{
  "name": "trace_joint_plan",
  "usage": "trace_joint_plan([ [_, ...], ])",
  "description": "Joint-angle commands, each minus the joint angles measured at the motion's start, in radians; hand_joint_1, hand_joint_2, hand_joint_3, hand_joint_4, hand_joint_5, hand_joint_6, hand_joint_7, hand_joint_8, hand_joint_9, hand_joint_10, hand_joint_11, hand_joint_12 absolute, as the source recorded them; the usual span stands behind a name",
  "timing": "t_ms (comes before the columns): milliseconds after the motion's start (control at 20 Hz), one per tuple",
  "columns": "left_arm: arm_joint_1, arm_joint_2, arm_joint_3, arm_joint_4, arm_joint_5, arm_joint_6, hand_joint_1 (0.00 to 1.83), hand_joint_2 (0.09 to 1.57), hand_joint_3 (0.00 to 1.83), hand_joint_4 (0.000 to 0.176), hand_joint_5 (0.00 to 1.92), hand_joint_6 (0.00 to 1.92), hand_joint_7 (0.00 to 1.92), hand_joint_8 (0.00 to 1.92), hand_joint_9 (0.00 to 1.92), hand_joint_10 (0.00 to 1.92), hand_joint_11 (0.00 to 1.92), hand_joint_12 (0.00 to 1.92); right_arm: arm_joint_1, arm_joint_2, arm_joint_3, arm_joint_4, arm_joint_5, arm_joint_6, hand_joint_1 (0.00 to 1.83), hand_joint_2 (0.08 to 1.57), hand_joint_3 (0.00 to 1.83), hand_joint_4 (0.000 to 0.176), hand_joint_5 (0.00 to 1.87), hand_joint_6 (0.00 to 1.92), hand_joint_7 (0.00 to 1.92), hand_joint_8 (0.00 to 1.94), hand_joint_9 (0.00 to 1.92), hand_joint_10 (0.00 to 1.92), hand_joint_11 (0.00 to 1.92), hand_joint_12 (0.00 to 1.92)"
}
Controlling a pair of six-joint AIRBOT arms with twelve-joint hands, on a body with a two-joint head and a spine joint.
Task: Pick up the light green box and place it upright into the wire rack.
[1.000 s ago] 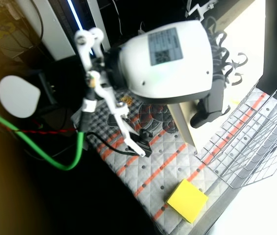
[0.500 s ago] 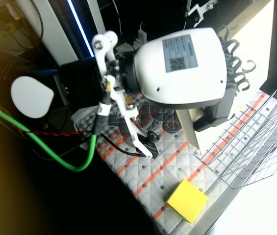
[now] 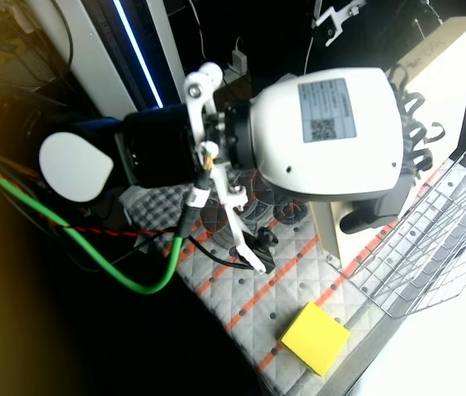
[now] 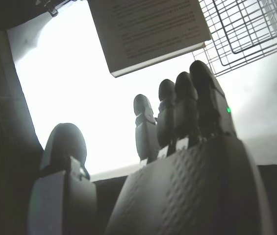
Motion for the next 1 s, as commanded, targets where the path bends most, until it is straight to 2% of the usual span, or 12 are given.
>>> trace_joint_plan([
  [0,-0.012,-0.005,0.005,-0.021,-0.118,-0.006,0.61,1.03,0.0,0.135,0.39,0.0,0.26,0.0,0.19,0.0,0.0,0.51,0.009,0.001,0.007,0.039,0.099,0.003,1.16,1.12,0.0,0.0,0.97,0.98,1.44,0.02,1.73,0.0,1.45,0.87],
  [50,-0.012,-0.005,0.005,-0.021,-0.118,-0.006,0.61,1.03,0.0,0.133,0.39,0.0,0.26,0.0,0.18,0.0,0.0,0.52,0.008,-0.001,0.008,0.039,0.098,0.003,1.26,1.08,0.0,0.0,0.96,0.83,1.32,0.51,1.73,0.0,1.49,0.79],
  [100,-0.013,-0.005,0.005,-0.021,-0.118,-0.006,0.6,1.04,0.0,0.136,0.39,0.0,0.27,0.0,0.19,0.0,0.0,0.52,0.006,-0.005,0.01,0.039,0.097,0.003,1.28,1.07,0.0,0.0,0.94,0.85,1.26,0.66,1.73,0.0,1.51,0.77],
  [150,-0.013,-0.006,0.005,-0.021,-0.118,-0.006,0.6,1.04,0.0,0.134,0.39,0.0,0.27,0.0,0.19,0.0,0.0,0.52,0.003,-0.011,0.014,0.039,0.095,0.003,1.28,1.08,0.0,0.0,0.92,0.87,1.24,0.71,1.72,0.0,1.51,0.75],
  [350,-0.013,-0.007,0.005,-0.021,-0.118,-0.006,0.62,1.03,0.0,0.142,0.39,0.0,0.26,0.0,0.19,0.0,0.0,0.54,-0.005,-0.028,0.032,0.042,0.086,0.003,1.28,1.08,0.0,0.0,0.92,0.87,1.22,0.76,1.68,0.0,1.51,0.66],
  [400,-0.013,-0.007,0.005,-0.021,-0.119,-0.006,0.62,1.03,0.0,0.136,0.39,0.0,0.27,0.0,0.2,0.0,0.0,0.57,-0.006,-0.031,0.035,0.043,0.084,0.003,1.28,1.08,0.0,0.0,0.92,0.88,1.23,0.72,1.66,0.0,1.52,0.62],
  [500,-0.014,-0.008,0.006,-0.021,-0.121,-0.006,0.61,1.03,0.0,0.136,0.39,0.0,0.27,0.0,0.2,0.0,0.0,0.57,-0.015,-0.046,0.051,0.055,0.082,0.003,1.28,1.08,0.0,0.0,0.93,0.88,1.24,0.71,1.67,0.01,1.54,0.62],
  [550,-0.014,-0.008,0.007,-0.021,-0.122,-0.006,0.63,1.03,0.0,0.129,0.39,0.0,0.26,0.0,0.2,0.0,0.0,0.57,-0.019,-0.054,0.059,0.059,0.08,0.003,1.28,1.07,0.0,0.0,0.94,0.85,1.25,0.7,1.67,0.01,1.54,0.64],
  [750,-0.014,-0.008,0.008,-0.021,-0.123,-0.006,0.63,1.03,0.0,0.136,0.4,0.0,0.27,0.0,0.22,0.0,0.0,0.6,-0.032,-0.069,0.073,0.069,0.074,0.003,1.29,1.07,0.0,0.0,0.96,0.79,1.24,0.73,1.7,0.01,1.55,0.66],
  [850,-0.014,-0.008,0.007,-0.021,-0.123,-0.006,0.64,1.04,0.0,0.121,0.4,0.0,0.27,0.0,0.21,0.0,0.0,0.6,-0.034,-0.069,0.073,0.069,0.074,0.003,1.29,1.07,0.0,0.0,0.96,0.78,1.22,0.78,1.71,0.02,1.54,0.67],
  [950,-0.014,-0.009,0.008,-0.021,-0.124,-0.006,0.64,1.03,0.0,0.124,0.4,0.0,0.26,0.0,0.2,0.0,0.0,0.6,-0.037,-0.071,0.075,0.069,0.073,0.003,1.28,1.08,0.0,0.0,0.95,0.79,1.22,0.78,1.72,0.02,1.54,0.68],
])
